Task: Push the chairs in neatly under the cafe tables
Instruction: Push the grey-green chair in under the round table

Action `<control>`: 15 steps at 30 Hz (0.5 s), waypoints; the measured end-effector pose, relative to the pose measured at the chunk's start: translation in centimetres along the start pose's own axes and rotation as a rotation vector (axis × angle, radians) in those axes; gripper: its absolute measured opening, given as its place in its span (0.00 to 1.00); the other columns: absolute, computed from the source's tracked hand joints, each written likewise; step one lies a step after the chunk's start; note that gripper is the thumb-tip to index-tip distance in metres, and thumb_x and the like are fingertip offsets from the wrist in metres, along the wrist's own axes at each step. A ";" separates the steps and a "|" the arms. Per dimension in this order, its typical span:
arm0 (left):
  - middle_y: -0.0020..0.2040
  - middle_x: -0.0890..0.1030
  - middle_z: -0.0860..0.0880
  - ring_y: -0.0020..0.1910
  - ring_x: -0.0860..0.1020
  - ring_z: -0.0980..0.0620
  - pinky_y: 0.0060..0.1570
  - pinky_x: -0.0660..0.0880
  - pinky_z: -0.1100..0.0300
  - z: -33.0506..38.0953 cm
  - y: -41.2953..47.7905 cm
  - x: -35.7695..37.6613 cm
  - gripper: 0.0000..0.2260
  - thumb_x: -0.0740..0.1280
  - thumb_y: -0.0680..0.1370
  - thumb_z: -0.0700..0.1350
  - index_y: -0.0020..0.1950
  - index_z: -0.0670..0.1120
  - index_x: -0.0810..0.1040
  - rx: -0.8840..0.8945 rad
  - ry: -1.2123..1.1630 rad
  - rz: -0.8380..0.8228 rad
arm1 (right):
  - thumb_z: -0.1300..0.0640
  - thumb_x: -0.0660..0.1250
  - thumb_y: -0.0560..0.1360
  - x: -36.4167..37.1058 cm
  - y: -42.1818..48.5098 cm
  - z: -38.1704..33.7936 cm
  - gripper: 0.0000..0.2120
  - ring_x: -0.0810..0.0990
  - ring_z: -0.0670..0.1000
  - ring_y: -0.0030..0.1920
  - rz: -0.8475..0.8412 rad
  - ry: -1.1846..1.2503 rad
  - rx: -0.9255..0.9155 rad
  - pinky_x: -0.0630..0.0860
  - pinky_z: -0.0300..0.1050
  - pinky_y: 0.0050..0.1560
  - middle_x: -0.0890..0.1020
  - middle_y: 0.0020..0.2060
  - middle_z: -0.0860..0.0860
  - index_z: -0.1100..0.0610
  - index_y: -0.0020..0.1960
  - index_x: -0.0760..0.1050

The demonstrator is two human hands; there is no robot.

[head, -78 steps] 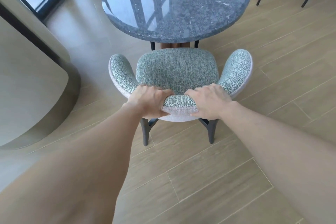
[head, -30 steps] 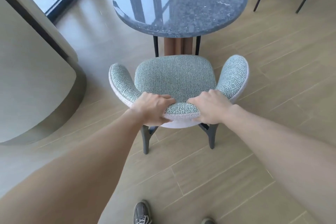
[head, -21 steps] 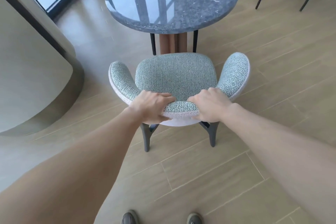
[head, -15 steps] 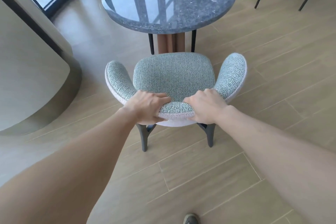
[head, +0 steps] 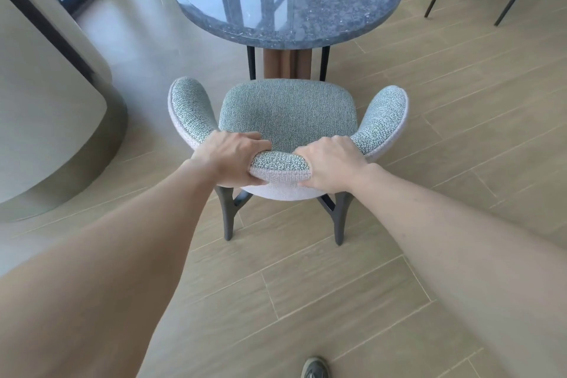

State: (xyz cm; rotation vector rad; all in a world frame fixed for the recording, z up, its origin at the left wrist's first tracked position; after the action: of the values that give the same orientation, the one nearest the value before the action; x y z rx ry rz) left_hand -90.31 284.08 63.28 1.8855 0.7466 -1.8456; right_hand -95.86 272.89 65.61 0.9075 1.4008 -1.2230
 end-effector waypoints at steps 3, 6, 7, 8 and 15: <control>0.50 0.76 0.58 0.43 0.80 0.49 0.37 0.70 0.56 0.0 -0.2 -0.2 0.25 0.74 0.73 0.67 0.64 0.58 0.76 -0.007 -0.021 0.014 | 0.34 0.72 0.76 -0.2 -0.1 -0.2 0.29 0.86 0.61 0.56 -0.010 -0.002 0.009 0.79 0.55 0.56 0.87 0.54 0.54 0.48 0.71 0.76; 0.52 0.78 0.57 0.44 0.82 0.48 0.37 0.70 0.56 0.9 -0.3 -0.3 0.24 0.74 0.74 0.67 0.64 0.57 0.77 0.023 -0.022 0.030 | 0.34 0.72 0.75 0.1 -0.4 0.1 0.31 0.87 0.61 0.55 -0.006 -0.024 0.018 0.81 0.55 0.57 0.88 0.52 0.55 0.47 0.73 0.76; 0.50 0.76 0.58 0.42 0.81 0.49 0.36 0.70 0.56 1.3 -0.4 -0.3 0.24 0.73 0.74 0.68 0.63 0.57 0.77 0.032 -0.017 0.039 | 0.34 0.72 0.75 0.3 -0.5 0.3 0.31 0.87 0.61 0.54 -0.007 -0.036 0.017 0.81 0.55 0.56 0.88 0.52 0.54 0.47 0.72 0.76; 0.48 0.73 0.58 0.40 0.79 0.49 0.35 0.69 0.57 1.7 -0.3 -0.3 0.23 0.73 0.74 0.68 0.62 0.56 0.76 0.044 -0.013 0.044 | 0.34 0.72 0.75 0.4 -0.6 0.6 0.31 0.87 0.61 0.54 -0.010 -0.050 0.010 0.81 0.55 0.56 0.88 0.52 0.54 0.46 0.73 0.76; 0.49 0.75 0.57 0.42 0.79 0.51 0.35 0.71 0.57 2.6 1.3 -0.1 0.24 0.69 0.76 0.70 0.63 0.55 0.75 0.083 -0.002 0.021 | 0.33 0.72 0.75 1.2 0.0 2.7 0.34 0.87 0.59 0.56 -0.016 -0.058 -0.031 0.81 0.55 0.57 0.88 0.56 0.53 0.44 0.77 0.71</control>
State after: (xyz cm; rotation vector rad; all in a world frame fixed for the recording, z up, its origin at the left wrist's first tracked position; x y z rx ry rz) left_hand -91.54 281.44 63.09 1.9339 0.6565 -1.8924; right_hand -95.48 270.17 64.50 0.8348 1.3798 -1.2271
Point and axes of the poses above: each hand's wrist, its own y-axis towards the middle knuckle, its own x-axis out of the palm, z = x × y, the point moved 10 cm from there along y, towards the middle knuckle
